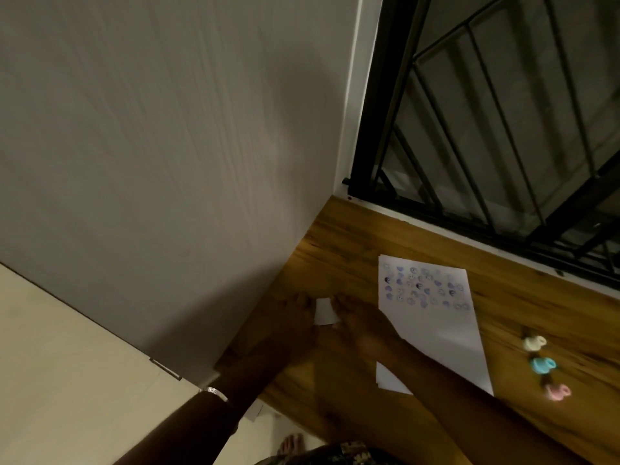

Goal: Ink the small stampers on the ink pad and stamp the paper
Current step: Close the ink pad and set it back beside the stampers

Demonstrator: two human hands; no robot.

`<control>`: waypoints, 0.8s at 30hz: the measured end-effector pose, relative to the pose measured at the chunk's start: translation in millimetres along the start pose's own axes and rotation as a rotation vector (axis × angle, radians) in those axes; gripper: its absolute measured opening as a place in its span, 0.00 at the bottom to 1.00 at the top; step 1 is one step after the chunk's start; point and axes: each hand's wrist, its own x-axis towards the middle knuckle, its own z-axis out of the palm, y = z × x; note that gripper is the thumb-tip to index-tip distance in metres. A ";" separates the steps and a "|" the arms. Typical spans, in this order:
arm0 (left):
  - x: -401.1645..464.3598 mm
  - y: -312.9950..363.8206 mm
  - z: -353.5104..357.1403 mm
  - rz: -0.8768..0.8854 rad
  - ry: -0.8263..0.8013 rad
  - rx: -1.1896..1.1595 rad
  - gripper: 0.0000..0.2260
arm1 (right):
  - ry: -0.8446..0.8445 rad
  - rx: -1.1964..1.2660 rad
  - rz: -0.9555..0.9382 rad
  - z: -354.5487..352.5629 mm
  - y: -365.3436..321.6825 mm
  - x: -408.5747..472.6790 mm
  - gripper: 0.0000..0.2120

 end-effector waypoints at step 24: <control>13.4 -3.3 -9.0 0.133 0.122 -0.076 0.27 | 0.125 0.184 0.021 3.8 37.0 -3.7 0.28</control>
